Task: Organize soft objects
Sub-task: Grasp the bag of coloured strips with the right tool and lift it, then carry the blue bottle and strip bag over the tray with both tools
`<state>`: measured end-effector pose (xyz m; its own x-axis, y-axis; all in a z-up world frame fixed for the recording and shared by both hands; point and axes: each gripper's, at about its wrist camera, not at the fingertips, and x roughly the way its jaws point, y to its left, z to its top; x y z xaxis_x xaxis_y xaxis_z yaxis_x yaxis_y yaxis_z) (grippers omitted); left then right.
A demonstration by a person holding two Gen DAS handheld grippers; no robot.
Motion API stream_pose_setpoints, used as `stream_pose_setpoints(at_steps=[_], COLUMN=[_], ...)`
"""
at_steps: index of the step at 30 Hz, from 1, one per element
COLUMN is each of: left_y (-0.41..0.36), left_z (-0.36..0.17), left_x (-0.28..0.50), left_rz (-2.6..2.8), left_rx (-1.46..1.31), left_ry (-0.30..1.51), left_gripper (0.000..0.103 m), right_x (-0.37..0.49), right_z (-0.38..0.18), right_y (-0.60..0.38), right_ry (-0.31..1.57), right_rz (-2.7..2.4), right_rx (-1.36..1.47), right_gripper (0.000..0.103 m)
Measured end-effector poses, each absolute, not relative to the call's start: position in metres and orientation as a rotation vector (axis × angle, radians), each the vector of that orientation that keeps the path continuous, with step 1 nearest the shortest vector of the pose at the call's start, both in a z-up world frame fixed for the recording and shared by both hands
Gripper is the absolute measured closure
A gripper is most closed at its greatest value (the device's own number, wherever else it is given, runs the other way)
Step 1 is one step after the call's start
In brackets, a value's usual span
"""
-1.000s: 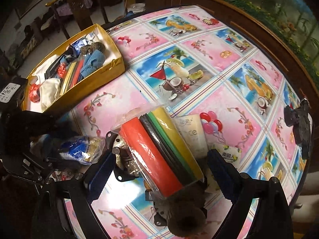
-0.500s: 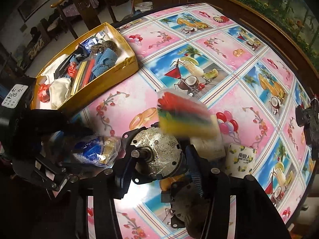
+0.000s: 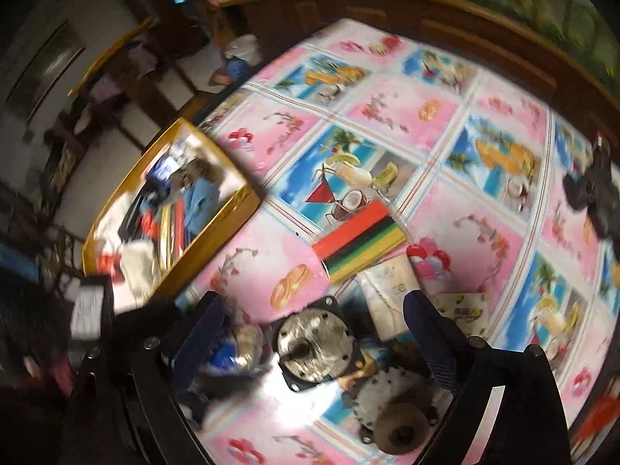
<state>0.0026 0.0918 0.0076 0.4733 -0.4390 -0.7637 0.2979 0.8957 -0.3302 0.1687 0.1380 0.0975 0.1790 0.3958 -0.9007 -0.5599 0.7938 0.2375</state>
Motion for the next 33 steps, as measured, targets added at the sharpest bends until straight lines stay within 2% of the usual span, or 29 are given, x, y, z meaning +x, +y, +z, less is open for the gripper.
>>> stream_pose_setpoints(at_steps=[8,11,19,21,23,27,28,29,30,31,32,33], left_y=[0.089,0.093,0.097,0.097,0.092,0.084,0.086,0.089,0.092,0.095,0.098,0.100], left_z=[0.006,0.005,0.004,0.005,0.005,0.006,0.007,0.006,0.005,0.005,0.004,0.004], left_x=[-0.009,-0.007,-0.005,-0.006,-0.005,-0.008,-0.008,-0.007,-0.006,-0.006,-0.005,-0.005], left_rz=[-0.444,-0.465,-0.485,-0.491,-0.514,-0.510,-0.507,-0.505,-0.515,-0.521,-0.524,-0.526], left_rx=[-0.129,-0.165,-0.205,-0.202,-0.183,-0.134,-0.142,-0.157,-0.181,-0.205,-0.221,-0.231], left_ry=[0.905,0.905,0.897,0.896,0.894,0.891,0.890,0.892,0.902,0.902,0.904,0.905], left_gripper=[0.039,0.046,0.046,0.042,0.030,0.027,0.035,0.057,0.057,0.058,0.058,0.058], right_x=[0.240,0.255,0.250,0.252,0.254,0.258,0.257,0.255,0.251,0.247,0.243,0.240], right_z=[0.043,0.022,-0.007,-0.010,-0.015,-0.021,-0.021,-0.020,-0.015,-0.007,-0.002,0.002], right_y=[0.181,0.199,0.244,0.247,0.247,0.245,0.245,0.246,0.245,0.243,0.242,0.241], right_ry=[1.477,1.547,1.585,1.599,1.620,1.615,1.606,1.590,1.562,1.539,1.531,1.518], right_rz=[0.405,0.329,0.283,0.280,0.274,0.247,0.245,0.243,0.236,0.247,0.262,0.267], right_rx=[-0.132,-0.155,-0.312,-0.282,-0.226,-0.166,-0.170,-0.194,-0.241,-0.255,-0.252,-0.246], right_gripper=[0.009,0.010,0.009,0.009,0.007,0.003,0.005,0.013,0.021,0.040,0.052,0.052])
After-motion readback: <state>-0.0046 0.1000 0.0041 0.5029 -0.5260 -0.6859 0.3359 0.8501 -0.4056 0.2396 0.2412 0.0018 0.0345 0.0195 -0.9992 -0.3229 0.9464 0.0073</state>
